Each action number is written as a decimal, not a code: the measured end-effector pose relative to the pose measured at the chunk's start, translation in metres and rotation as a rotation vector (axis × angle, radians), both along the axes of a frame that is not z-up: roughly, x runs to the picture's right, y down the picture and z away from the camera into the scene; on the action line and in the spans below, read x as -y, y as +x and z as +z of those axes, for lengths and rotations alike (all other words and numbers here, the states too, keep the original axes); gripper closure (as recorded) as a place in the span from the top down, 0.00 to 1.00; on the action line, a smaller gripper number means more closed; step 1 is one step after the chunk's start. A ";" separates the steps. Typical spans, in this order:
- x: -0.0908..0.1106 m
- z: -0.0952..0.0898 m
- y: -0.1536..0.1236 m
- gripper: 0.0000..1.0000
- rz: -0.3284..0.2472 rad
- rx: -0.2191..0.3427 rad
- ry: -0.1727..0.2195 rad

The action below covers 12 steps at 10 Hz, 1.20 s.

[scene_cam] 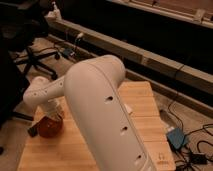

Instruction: Drag the ceramic bowl in a circle

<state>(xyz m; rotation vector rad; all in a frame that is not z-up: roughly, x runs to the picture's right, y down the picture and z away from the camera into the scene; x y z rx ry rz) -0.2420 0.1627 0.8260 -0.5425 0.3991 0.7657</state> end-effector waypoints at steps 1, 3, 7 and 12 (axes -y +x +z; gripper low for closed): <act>0.000 0.005 0.010 0.00 -0.001 -0.027 0.002; 0.003 0.018 0.042 0.00 0.007 -0.107 0.008; 0.011 0.009 0.108 0.00 0.009 -0.209 0.039; -0.035 -0.036 0.139 0.00 -0.050 -0.212 0.012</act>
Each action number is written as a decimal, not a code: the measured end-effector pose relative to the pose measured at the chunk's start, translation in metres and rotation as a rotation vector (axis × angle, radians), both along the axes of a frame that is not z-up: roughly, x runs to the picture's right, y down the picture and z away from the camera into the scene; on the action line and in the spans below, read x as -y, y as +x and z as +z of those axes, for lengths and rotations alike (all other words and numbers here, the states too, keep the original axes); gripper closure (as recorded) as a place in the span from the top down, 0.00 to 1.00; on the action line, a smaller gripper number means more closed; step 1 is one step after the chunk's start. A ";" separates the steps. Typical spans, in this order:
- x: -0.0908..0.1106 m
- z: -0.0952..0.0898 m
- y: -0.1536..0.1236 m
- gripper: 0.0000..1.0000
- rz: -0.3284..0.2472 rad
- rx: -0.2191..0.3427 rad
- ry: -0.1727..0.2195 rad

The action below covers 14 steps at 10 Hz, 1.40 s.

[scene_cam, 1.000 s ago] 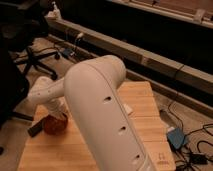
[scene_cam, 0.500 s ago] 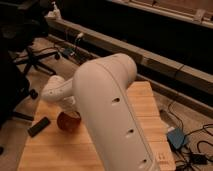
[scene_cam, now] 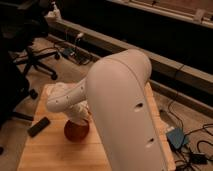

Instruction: Drag the ceramic bowl in a circle

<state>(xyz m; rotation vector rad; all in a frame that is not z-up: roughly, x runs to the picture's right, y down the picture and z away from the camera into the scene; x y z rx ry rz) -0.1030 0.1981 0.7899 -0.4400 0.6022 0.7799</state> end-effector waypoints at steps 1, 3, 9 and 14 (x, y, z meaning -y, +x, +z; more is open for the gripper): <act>-0.012 -0.007 0.000 0.00 -0.011 0.009 -0.015; -0.033 -0.021 0.001 0.00 -0.046 0.025 -0.044; -0.077 -0.072 -0.043 0.00 -0.235 0.196 -0.105; -0.095 -0.082 -0.117 0.00 -0.304 0.329 -0.117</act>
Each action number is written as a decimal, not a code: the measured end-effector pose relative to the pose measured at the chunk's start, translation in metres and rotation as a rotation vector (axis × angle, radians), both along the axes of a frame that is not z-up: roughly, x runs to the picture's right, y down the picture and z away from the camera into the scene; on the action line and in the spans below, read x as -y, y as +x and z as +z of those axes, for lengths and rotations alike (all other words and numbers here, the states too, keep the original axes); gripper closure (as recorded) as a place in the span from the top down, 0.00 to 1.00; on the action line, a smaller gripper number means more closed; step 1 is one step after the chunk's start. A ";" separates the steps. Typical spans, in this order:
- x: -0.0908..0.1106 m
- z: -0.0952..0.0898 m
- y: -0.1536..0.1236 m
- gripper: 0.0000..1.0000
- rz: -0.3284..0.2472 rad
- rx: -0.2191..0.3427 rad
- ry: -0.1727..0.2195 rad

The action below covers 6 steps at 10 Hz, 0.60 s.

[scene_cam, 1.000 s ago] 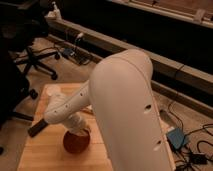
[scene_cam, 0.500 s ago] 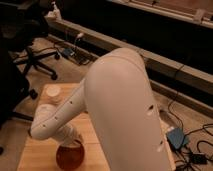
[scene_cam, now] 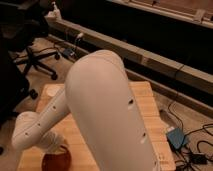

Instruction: Drag the ceramic bowl in a circle

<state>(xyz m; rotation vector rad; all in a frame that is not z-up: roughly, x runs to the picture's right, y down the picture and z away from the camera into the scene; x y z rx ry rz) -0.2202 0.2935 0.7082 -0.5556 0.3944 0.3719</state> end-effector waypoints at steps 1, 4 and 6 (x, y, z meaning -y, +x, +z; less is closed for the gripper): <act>0.002 0.002 -0.023 0.00 0.005 0.030 0.002; 0.022 0.019 -0.079 0.00 0.013 0.087 0.038; 0.046 0.035 -0.101 0.00 0.032 0.091 0.075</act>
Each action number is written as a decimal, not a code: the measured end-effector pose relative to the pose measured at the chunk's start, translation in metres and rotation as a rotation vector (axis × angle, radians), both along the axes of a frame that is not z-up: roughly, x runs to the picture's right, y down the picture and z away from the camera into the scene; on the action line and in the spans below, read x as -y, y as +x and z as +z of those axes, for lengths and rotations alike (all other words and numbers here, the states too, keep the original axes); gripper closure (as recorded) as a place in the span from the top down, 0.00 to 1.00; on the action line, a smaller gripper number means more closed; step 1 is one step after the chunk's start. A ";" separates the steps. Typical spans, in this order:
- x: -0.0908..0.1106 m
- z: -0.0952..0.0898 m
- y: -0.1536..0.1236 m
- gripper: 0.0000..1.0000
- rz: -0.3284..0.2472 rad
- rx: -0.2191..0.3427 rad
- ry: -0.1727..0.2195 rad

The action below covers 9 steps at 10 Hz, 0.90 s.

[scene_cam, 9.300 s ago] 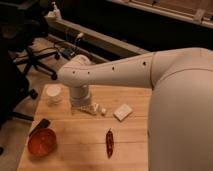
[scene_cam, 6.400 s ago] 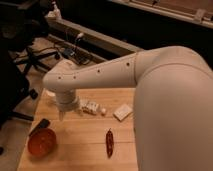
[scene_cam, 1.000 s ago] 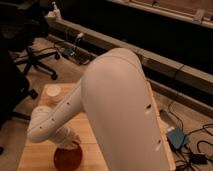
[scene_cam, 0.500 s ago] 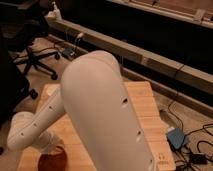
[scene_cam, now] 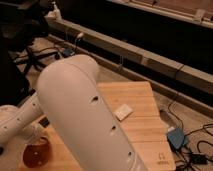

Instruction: Drag the ceramic bowl in a circle

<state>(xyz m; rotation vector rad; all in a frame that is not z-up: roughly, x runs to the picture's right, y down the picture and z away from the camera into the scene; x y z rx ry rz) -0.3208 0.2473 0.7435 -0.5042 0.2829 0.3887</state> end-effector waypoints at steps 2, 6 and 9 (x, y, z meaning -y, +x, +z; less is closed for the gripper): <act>0.024 0.015 -0.002 0.00 0.028 -0.018 0.032; 0.065 0.055 0.046 0.00 0.101 -0.140 0.081; 0.074 0.079 0.113 0.00 0.145 -0.273 0.090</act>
